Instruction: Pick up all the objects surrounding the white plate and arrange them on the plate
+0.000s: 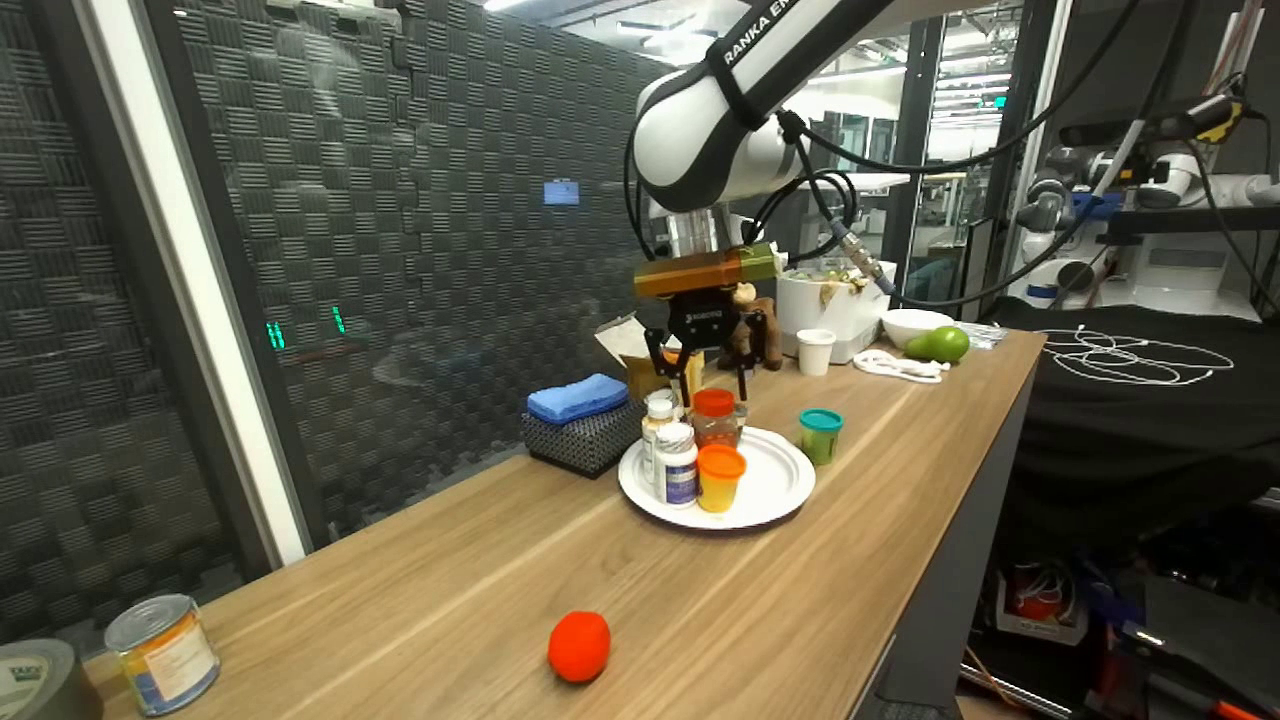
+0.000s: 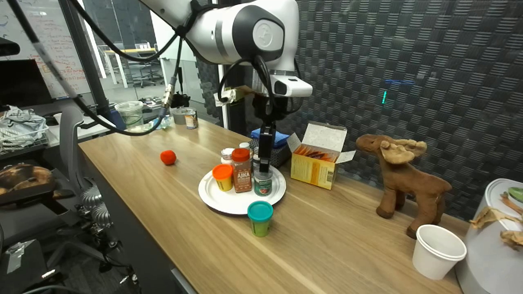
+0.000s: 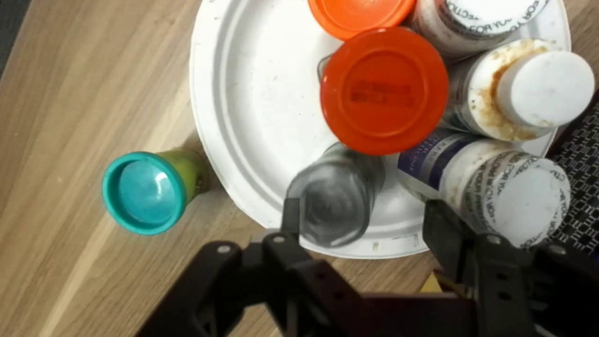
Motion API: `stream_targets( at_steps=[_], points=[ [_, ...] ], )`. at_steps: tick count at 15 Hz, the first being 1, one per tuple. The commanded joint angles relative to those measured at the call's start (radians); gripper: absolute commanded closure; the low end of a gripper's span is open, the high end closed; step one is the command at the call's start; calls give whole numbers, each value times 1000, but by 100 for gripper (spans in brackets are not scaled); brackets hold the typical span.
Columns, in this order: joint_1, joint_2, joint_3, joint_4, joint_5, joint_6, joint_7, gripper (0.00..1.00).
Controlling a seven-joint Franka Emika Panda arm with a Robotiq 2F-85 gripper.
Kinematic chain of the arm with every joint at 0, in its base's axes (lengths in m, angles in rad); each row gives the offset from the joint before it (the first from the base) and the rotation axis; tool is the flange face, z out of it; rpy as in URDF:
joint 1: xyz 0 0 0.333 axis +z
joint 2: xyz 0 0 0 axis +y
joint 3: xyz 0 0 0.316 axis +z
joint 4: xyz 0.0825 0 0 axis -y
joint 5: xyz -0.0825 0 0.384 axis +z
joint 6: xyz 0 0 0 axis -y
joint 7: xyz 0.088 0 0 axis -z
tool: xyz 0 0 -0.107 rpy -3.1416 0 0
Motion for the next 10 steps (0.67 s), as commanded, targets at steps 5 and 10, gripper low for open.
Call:
stream_targets(
  at_steps=[5,10],
  points=[
    [17,-94,-30,-81,-12,66,51,0],
    [20,-222,-58,-202,-60,117,107,0]
  ],
)
